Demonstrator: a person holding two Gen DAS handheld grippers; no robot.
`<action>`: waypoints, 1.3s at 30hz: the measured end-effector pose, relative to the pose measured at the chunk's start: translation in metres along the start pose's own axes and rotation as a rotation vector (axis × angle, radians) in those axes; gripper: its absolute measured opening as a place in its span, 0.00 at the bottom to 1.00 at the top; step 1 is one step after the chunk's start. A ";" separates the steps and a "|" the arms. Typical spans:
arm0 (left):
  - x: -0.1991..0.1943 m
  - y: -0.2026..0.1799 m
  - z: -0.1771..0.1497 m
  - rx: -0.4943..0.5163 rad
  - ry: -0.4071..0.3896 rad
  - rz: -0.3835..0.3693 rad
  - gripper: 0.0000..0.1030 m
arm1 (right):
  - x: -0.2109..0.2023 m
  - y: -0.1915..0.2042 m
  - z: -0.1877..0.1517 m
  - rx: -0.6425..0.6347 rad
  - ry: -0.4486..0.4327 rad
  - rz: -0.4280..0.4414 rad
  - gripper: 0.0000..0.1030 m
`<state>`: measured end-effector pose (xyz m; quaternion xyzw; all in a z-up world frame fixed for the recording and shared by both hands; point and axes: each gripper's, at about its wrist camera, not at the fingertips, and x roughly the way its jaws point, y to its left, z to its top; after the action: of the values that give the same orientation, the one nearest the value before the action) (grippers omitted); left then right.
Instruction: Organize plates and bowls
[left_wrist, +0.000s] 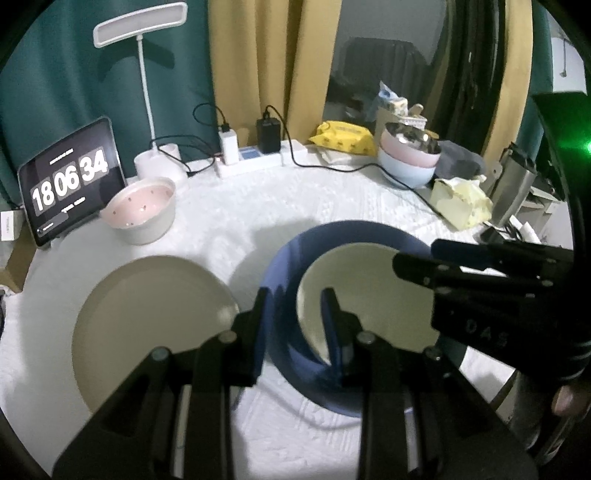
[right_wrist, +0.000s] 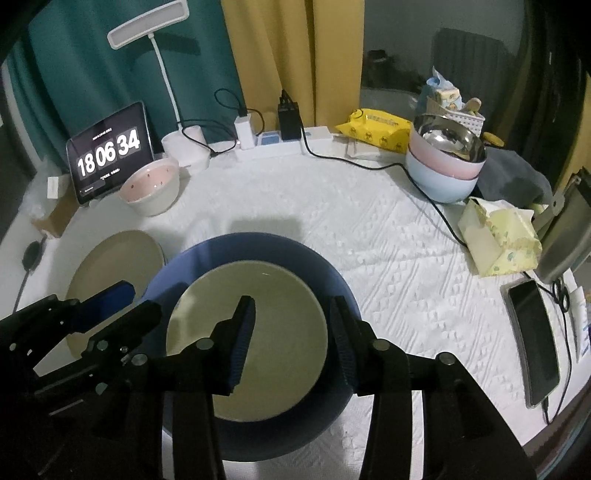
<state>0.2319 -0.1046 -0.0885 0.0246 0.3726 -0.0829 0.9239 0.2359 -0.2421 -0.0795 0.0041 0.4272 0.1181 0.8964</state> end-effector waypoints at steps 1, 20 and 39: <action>-0.001 0.001 0.001 -0.002 -0.003 0.001 0.28 | -0.001 0.001 0.001 -0.003 -0.002 0.000 0.43; -0.016 0.032 0.011 -0.045 -0.060 0.019 0.31 | 0.001 0.025 0.014 -0.037 -0.004 0.022 0.43; -0.011 0.089 0.022 -0.118 -0.087 0.051 0.46 | 0.022 0.068 0.043 -0.096 0.011 0.043 0.43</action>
<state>0.2540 -0.0177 -0.0666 -0.0240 0.3354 -0.0380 0.9410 0.2682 -0.1672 -0.0615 -0.0302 0.4256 0.1575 0.8906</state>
